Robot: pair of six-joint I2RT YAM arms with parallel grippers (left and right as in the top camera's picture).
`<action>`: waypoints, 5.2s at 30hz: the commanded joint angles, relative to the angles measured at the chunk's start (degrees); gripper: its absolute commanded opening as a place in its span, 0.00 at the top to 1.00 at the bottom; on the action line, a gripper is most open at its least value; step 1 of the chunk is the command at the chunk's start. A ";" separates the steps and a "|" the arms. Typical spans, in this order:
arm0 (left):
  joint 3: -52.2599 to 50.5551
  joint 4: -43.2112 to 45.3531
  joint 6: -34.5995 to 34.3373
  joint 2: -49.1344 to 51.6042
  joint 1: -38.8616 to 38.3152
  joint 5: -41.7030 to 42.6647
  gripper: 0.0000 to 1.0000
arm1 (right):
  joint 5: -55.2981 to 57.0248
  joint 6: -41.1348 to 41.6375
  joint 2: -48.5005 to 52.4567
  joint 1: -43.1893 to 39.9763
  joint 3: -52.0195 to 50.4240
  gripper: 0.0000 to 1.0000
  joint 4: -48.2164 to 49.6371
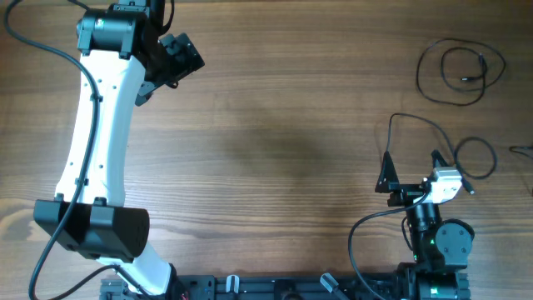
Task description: Untangle cables
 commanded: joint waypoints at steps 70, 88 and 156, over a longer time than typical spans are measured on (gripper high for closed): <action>-67.41 35.69 10.43 -92.11 6.08 11.08 0.00 | 0.96 -0.70 -0.68 0.24 -0.20 0.00 0.09; -110.38 75.87 16.48 -104.69 2.97 2.58 0.00 | 0.96 -0.72 -0.68 0.24 -0.20 0.00 0.09; -113.85 76.72 32.09 -104.65 2.75 5.01 0.00 | 0.96 -0.70 -0.68 0.24 -0.20 0.00 0.09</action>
